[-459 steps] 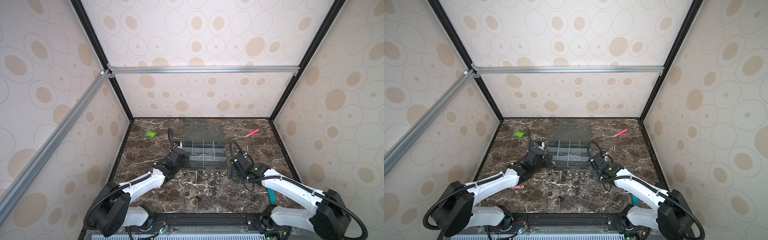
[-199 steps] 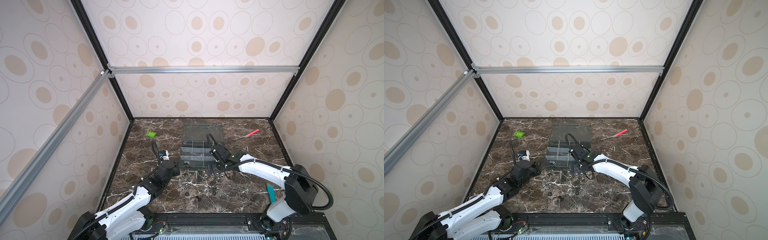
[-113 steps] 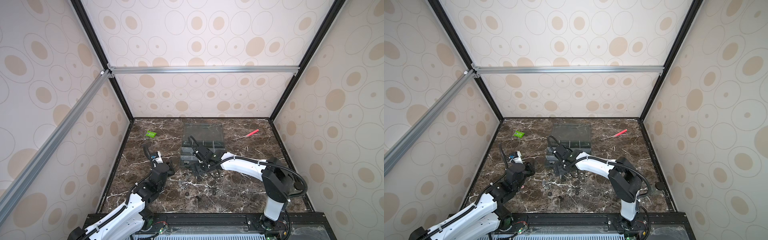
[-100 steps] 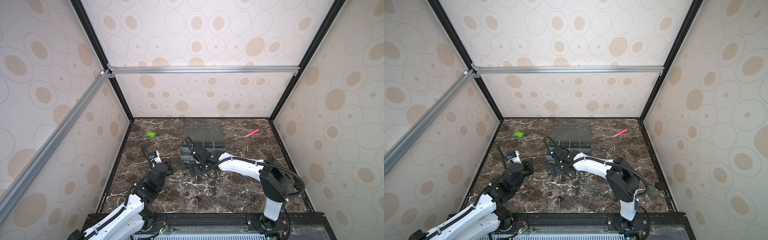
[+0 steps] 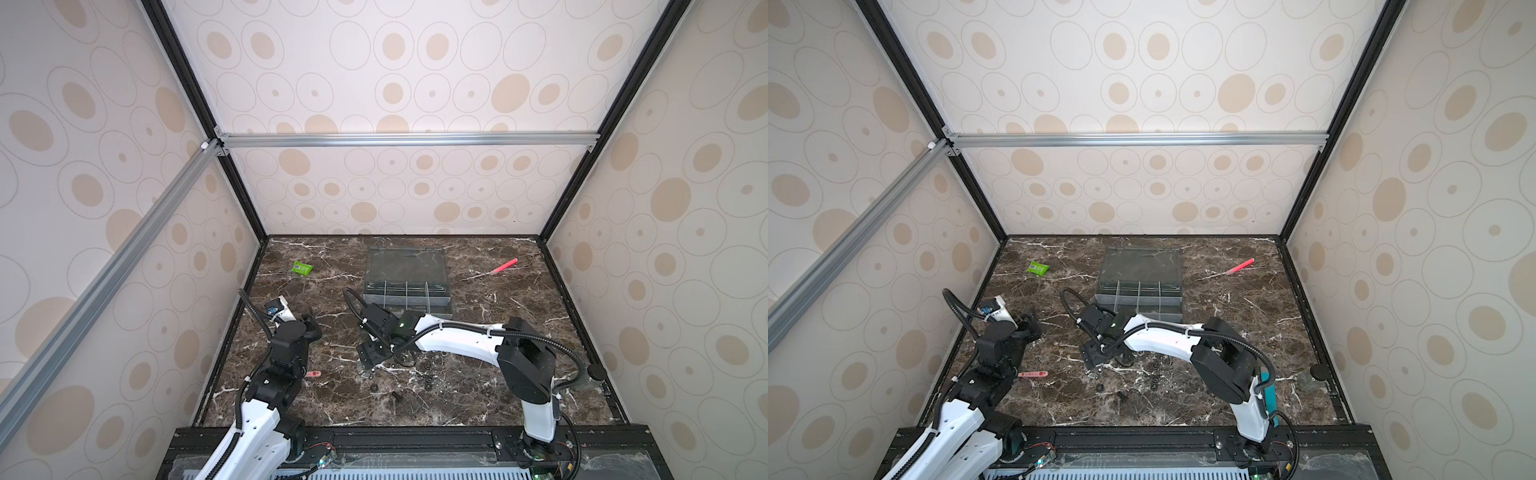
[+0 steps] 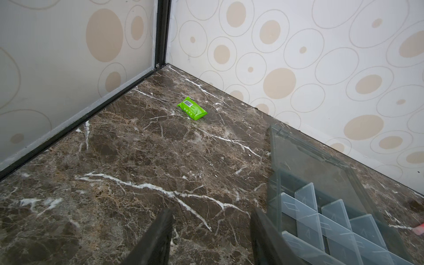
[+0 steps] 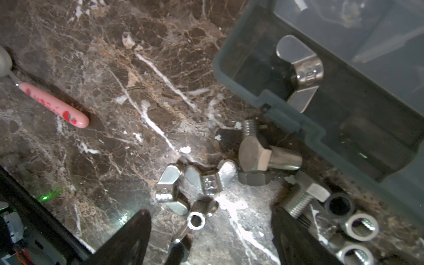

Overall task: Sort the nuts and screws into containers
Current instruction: 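Withdraw the left gripper while the right gripper reaches across to the wing nuts, then close the right gripper on a silver wing nut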

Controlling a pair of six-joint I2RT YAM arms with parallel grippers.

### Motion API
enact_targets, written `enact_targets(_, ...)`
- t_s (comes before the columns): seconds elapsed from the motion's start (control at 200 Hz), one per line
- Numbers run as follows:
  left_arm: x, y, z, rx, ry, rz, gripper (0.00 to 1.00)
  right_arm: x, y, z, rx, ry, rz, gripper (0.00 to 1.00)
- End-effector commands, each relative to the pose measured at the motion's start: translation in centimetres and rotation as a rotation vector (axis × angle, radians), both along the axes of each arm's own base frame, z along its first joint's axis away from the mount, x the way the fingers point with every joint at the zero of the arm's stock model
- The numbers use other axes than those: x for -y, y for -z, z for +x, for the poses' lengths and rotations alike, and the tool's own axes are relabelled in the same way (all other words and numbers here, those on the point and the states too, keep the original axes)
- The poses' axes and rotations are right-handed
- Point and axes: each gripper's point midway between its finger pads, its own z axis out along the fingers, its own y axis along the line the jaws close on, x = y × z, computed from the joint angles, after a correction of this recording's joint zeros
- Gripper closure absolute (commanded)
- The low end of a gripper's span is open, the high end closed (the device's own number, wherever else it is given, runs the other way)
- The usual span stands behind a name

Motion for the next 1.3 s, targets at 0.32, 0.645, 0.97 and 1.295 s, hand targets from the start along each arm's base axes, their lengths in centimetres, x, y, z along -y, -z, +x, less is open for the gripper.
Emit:
enact_targets(0.32, -1.8, 1.3, 1.9, -0.044, 0.058, -0.164, 0.43, -3.0, 1.0, -1.9, -0.038, -0.1, -0.029, 0.36)
enact_targets(0.645, -2.6, 2.7, 1.2, -0.051, 0.022, -0.224, 0.43, -3.6, 2.2, -3.1, -0.071, -0.146, -0.052, 0.44)
enact_targets(0.97, -1.7, 3.3, 0.6, -0.008, 0.034, -0.333, 0.43, -3.7, 3.6, -4.0, -0.101, -0.174, -0.09, 0.52)
enact_targets(1.295, -1.4, 2.6, 0.5, 0.014, 0.057, -0.333, 0.43, -3.8, 4.3, -4.4, -0.119, -0.183, -0.104, 0.63)
